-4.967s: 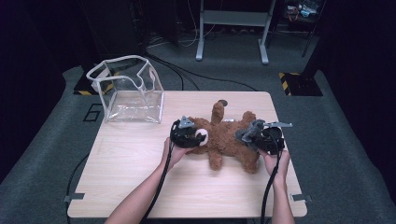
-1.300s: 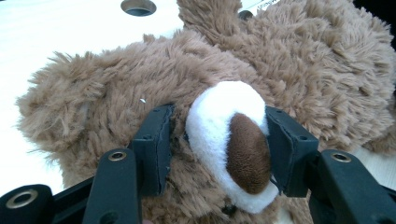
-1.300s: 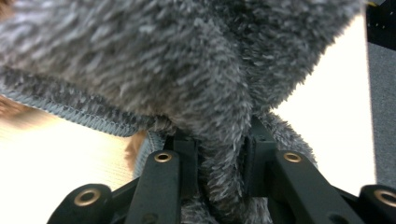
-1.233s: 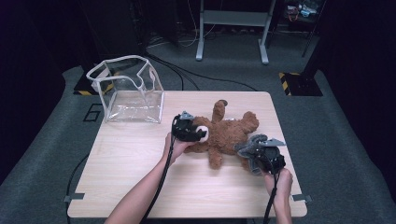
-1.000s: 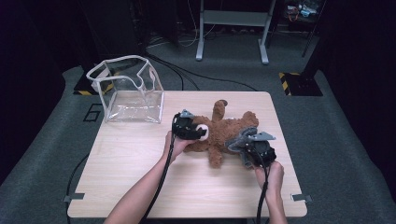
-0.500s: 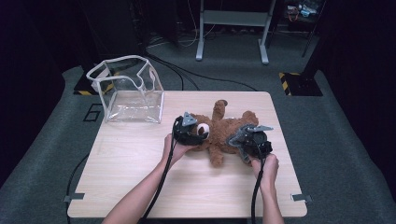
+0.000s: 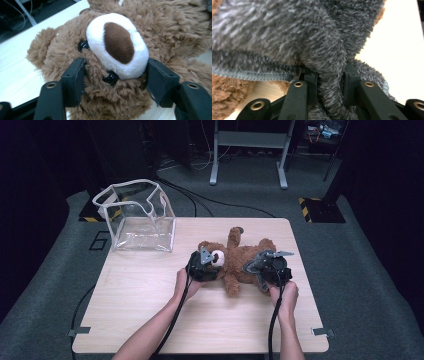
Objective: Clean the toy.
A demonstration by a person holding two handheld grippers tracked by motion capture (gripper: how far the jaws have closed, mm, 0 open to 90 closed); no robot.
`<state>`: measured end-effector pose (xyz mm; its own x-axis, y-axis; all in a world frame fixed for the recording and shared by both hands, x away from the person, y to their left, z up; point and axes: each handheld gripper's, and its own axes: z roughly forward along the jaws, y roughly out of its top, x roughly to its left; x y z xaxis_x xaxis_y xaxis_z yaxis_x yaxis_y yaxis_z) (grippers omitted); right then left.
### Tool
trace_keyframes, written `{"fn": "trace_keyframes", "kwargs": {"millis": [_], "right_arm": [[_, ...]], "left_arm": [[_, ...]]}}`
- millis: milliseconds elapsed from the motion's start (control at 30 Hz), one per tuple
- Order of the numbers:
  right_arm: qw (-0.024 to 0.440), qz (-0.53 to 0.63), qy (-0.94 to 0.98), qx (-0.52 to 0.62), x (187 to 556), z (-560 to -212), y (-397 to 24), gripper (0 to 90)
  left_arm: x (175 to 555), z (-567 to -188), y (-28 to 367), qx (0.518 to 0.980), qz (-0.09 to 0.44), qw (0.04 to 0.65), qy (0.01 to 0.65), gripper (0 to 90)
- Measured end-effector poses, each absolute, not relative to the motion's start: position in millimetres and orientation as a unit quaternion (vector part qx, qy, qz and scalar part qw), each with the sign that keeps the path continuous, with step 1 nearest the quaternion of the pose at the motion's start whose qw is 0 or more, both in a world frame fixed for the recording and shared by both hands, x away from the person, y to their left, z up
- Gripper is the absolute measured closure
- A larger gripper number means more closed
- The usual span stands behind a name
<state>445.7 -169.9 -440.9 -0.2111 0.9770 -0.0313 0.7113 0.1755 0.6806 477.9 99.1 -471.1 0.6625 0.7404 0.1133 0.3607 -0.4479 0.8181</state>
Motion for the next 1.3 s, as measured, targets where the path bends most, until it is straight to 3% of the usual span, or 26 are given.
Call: {"fn": "trace_keyframes", "kwargs": {"millis": [233,367,667,833,1067,1167,1300], "right_arm": [[0.293,0.287,0.733,0.542,425.1,-418.2,-151.0,71.2],[0.289,0.257,0.744,0.545,434.7,-431.2,-147.4,71.5],[0.265,0.222,0.730,0.590,420.1,-462.8,-191.8,71.7],[0.272,0.241,0.722,0.589,407.0,-454.5,-204.4,71.4],[0.304,0.282,0.730,0.544,399.3,-418.0,-172.6,71.0],[0.302,0.258,0.747,0.533,412.3,-426.4,-154.2,70.9],[0.291,0.240,0.745,0.550,420.8,-448.6,-163.8,71.3]], "left_arm": [[489.9,-469.2,101.8,0.815,0.205,0.408,0.356,39.1],[495.2,-468.7,103.9,0.814,0.186,0.414,0.363,39.1],[497.8,-471.8,106.6,0.813,0.173,0.421,0.363,39.2],[499.9,-471.6,106.6,0.810,0.168,0.423,0.369,39.2],[503.7,-470.3,106.4,0.809,0.163,0.423,0.375,39.2],[505.1,-469.7,107.2,0.810,0.160,0.421,0.376,39.2],[506.1,-470.2,107.9,0.811,0.154,0.424,0.373,39.4]]}}
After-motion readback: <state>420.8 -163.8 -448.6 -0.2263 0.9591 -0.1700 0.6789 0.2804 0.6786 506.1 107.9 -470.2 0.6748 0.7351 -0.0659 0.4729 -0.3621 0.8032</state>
